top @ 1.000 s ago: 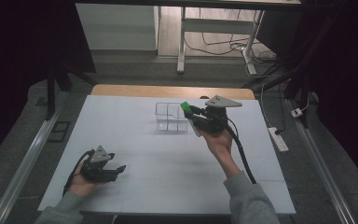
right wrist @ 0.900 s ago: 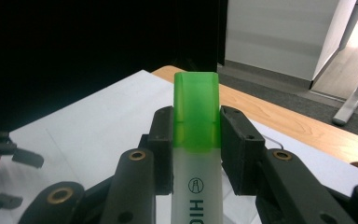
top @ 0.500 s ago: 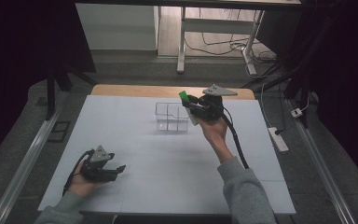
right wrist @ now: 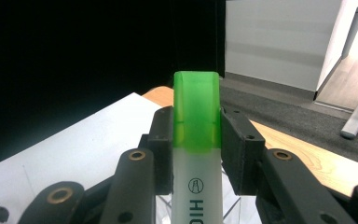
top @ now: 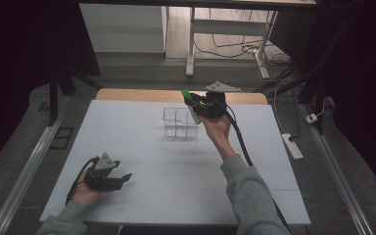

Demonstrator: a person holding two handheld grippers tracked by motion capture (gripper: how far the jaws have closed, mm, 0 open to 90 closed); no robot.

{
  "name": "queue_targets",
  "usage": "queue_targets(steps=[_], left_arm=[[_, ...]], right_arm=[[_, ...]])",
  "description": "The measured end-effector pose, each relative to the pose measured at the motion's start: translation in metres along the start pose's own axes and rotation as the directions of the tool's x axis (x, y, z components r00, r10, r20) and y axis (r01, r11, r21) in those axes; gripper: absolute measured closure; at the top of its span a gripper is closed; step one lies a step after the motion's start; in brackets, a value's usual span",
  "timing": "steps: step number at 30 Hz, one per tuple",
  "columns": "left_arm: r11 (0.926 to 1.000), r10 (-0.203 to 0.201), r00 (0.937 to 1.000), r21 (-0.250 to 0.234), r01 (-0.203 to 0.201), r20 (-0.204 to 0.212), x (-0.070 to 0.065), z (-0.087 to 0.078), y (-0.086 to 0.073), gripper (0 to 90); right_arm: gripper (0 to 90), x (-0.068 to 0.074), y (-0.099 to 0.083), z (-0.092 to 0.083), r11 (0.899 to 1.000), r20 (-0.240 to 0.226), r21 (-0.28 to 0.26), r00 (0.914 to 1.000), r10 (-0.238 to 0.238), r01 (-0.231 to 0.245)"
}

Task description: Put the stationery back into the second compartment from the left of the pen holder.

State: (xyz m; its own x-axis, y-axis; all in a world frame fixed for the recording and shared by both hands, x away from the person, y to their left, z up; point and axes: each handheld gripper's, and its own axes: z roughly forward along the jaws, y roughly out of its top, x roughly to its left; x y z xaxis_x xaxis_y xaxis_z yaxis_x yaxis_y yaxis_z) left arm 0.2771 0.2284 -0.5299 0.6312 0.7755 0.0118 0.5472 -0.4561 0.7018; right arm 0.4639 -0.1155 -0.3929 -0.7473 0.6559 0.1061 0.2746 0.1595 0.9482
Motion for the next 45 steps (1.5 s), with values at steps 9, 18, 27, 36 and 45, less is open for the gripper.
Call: queue_targets(steps=[9, 18, 27, 36, 45], left_arm=[[1.0000, -0.003, 1.0000, -0.002, 0.003, -0.002, 0.001, 0.000, -0.001, 32.2], [1.0000, -0.003, 1.0000, 0.000, 0.003, -0.006, 0.002, 0.000, -0.002, 32.2], [1.0000, -0.001, 1.0000, 0.005, 0.001, -0.009, 0.002, 0.000, -0.003, 32.2], [1.0000, -0.002, 0.9999, 0.010, 0.002, -0.011, 0.003, 0.001, -0.003, 32.2], [0.9999, 0.005, 0.9999, 0.015, -0.005, -0.014, 0.003, 0.001, -0.003, 32.1]], right_arm=[[66.4, -0.003, 0.003, 0.017, 1.000, -0.003, -0.005, 1.0000, 0.005, -0.005], [66.3, -0.007, 0.001, 0.045, 1.000, -0.017, -0.021, 0.9999, 0.003, -0.003], [66.2, -0.014, -0.008, 0.064, 1.000, -0.009, -0.014, 0.9999, 0.005, -0.005], [66.0, -0.017, -0.015, 0.075, 1.000, -0.011, -0.004, 0.9998, 0.017, -0.017], [50.9, -0.017, -0.013, 0.067, 0.997, 0.002, 0.075, 1.0000, -0.004, 0.004]])
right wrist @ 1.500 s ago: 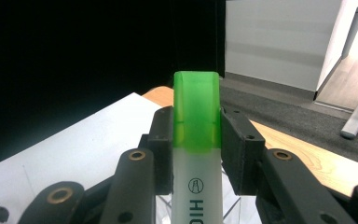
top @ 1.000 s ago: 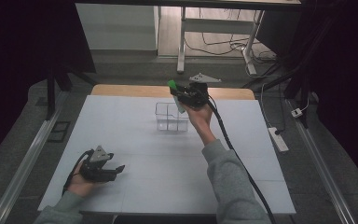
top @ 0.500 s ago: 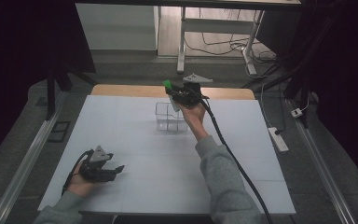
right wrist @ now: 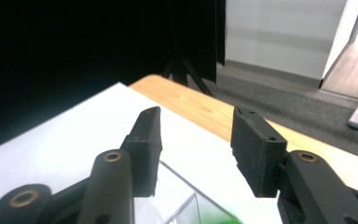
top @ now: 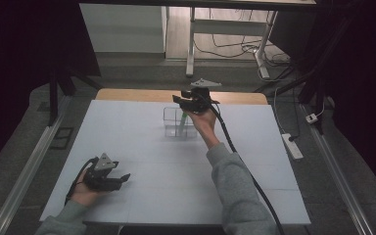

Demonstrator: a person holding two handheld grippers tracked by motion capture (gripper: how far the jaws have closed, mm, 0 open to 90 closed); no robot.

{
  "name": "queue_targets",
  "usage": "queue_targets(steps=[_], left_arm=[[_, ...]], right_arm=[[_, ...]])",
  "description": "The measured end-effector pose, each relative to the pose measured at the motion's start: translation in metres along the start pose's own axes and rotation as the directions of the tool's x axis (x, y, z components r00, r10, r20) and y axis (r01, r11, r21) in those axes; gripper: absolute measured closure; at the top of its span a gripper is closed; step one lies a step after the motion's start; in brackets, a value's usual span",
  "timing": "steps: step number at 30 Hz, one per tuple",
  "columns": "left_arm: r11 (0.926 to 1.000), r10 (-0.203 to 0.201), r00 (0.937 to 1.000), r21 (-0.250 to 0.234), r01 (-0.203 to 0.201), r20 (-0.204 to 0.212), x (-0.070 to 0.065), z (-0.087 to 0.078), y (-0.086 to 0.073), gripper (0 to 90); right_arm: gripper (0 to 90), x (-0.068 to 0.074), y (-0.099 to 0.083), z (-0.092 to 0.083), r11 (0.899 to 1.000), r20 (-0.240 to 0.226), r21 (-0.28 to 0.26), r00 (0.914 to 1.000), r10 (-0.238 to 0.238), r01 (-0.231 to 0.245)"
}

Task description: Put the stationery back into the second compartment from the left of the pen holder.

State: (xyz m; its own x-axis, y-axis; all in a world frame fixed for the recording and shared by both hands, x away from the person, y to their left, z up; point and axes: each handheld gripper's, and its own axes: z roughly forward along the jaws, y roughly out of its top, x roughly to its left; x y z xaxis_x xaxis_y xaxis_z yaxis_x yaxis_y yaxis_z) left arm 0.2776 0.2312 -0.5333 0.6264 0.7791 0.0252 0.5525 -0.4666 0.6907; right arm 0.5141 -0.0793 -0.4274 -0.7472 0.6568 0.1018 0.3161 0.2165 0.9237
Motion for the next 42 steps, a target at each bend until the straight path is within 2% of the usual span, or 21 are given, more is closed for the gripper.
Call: queue_targets(steps=[5, 8, 17, 25, 32, 42], left_arm=[[1.0000, 0.002, 1.0000, -0.003, -0.002, -0.010, -0.001, -0.001, 0.000, 32.1], [1.0000, 0.005, 0.9999, -0.001, -0.005, -0.011, -0.002, -0.001, 0.001, 32.1], [1.0000, 0.003, 0.9999, -0.003, -0.003, -0.015, -0.002, -0.001, 0.001, 32.0], [1.0000, 0.000, 0.9999, -0.003, 0.000, -0.015, -0.002, 0.000, 0.002, 31.8], [1.0000, 0.000, 0.9999, -0.004, 0.000, -0.015, -0.004, 0.000, 0.003, 31.5], [0.9998, -0.016, 0.9998, -0.011, 0.016, -0.011, -0.004, 0.001, 0.005, 30.9]], right_arm=[[47.5, -0.001, 0.002, -0.012, 0.998, -0.020, 0.066, 0.9996, -0.018, 0.019], [47.1, -0.002, 0.002, -0.020, 0.997, -0.026, 0.079, 0.9995, -0.020, 0.022], [46.8, -0.003, -0.011, -0.046, 0.996, -0.022, 0.088, 0.9995, -0.021, 0.023], [46.8, -0.005, -0.029, -0.087, 0.996, -0.009, 0.085, 0.9997, -0.023, 0.024], [46.2, -0.008, -0.053, -0.124, 0.995, -0.002, 0.095, 0.9998, -0.021, 0.022], [43.5, -0.008, -0.104, -0.174, 0.990, 0.006, 0.138, 1.0000, -0.007, 0.006]])
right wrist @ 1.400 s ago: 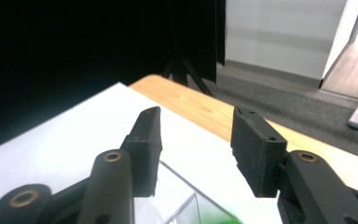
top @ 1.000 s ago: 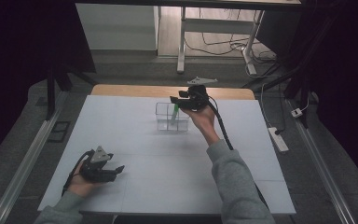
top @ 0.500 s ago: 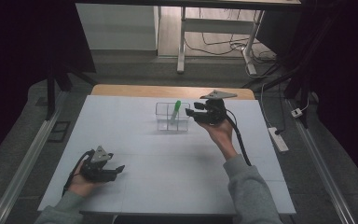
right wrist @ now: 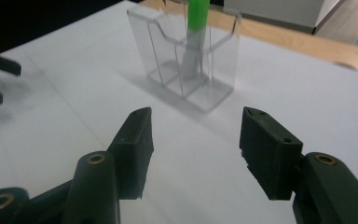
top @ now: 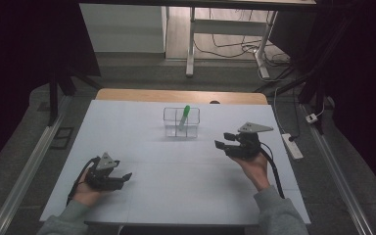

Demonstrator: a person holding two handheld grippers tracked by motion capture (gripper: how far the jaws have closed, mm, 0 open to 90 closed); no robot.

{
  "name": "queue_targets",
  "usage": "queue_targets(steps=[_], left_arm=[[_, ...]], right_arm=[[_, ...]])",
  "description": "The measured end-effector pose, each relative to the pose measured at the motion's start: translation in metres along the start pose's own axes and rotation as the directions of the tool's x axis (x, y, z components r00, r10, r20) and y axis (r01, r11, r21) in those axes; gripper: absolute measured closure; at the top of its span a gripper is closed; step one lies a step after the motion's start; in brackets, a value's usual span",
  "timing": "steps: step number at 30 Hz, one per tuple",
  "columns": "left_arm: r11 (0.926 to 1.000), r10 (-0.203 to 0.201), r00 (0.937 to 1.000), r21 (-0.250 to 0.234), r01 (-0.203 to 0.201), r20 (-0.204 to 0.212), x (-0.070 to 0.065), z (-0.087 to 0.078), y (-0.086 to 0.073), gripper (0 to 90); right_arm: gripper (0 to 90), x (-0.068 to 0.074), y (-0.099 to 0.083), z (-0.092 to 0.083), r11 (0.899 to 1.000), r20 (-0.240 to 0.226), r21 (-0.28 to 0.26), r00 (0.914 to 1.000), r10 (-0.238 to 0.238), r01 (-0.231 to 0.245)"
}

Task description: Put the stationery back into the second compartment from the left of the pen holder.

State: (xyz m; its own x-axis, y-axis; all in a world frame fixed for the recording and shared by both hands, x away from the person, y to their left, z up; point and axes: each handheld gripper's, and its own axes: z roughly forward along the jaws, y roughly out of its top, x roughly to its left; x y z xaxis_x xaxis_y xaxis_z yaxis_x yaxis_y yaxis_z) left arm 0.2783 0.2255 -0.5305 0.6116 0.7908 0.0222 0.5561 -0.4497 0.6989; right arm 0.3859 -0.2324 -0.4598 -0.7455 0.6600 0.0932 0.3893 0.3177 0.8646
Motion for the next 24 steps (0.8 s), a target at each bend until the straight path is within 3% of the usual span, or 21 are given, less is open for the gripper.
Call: queue_targets(steps=[3, 14, 19, 24], left_arm=[[1.0000, -0.003, 1.0000, -0.007, 0.003, 0.004, 0.000, -0.001, 0.001, 30.6], [0.9996, -0.012, 0.9998, -0.024, 0.013, 0.014, 0.000, -0.002, 0.002, 30.4], [0.9993, -0.016, 0.9997, -0.033, 0.017, 0.017, 0.000, -0.003, 0.002, 30.4], [0.9992, -0.018, 0.9997, -0.035, 0.018, 0.019, 0.001, -0.003, 0.002, 30.4]], right_arm=[[43.1, 0.000, -0.015, -0.012, 1.000, 0.008, 0.011, 0.9998, 0.017, -0.017], [41.2, 0.004, -0.058, -0.049, 0.999, 0.034, 0.039, 0.9994, -0.004, 0.002], [40.2, 0.000, -0.069, -0.059, 0.999, 0.035, 0.026, 0.9992, 0.021, -0.022], [39.7, -0.003, -0.073, -0.060, 0.999, 0.050, 0.037, 0.9986, 0.017, -0.019]])
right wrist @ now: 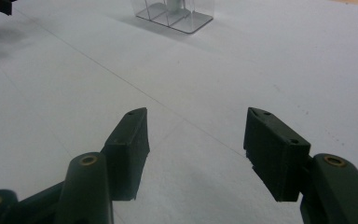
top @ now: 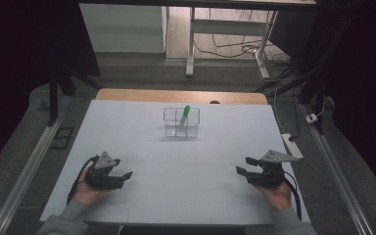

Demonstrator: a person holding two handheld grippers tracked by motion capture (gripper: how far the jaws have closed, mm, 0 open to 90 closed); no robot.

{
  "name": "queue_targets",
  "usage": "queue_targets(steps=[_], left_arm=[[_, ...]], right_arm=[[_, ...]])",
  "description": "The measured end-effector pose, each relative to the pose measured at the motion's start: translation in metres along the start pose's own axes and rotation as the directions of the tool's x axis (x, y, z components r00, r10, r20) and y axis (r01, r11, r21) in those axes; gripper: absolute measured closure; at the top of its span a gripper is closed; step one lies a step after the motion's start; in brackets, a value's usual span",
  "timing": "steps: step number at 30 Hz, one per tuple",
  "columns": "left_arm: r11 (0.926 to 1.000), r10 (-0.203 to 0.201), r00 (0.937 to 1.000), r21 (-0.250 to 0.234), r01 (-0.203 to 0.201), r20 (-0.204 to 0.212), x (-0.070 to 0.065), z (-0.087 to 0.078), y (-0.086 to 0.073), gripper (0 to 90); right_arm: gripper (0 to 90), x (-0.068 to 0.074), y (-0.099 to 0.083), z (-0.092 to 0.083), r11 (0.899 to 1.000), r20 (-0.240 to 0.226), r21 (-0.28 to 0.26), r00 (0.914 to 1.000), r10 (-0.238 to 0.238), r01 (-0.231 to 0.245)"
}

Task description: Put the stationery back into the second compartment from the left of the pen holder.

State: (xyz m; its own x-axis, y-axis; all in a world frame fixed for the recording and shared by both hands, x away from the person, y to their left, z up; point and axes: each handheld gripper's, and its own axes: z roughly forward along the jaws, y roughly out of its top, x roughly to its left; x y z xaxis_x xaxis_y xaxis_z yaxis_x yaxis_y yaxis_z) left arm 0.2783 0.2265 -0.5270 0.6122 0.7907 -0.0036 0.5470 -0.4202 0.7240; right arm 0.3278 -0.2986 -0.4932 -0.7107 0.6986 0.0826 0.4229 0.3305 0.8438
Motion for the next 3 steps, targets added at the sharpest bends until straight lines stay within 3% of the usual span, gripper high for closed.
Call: queue_targets(steps=[3], left_arm=[[1.0000, 0.000, 0.9999, -0.008, 0.000, 0.010, 0.0005, -0.0004, -0.0001, 30.1]], right_arm=[[39.7, -0.0006, -0.0005, 0.0001, 1.000, 0.007, 0.006, 0.9999, -0.013, 0.013]])
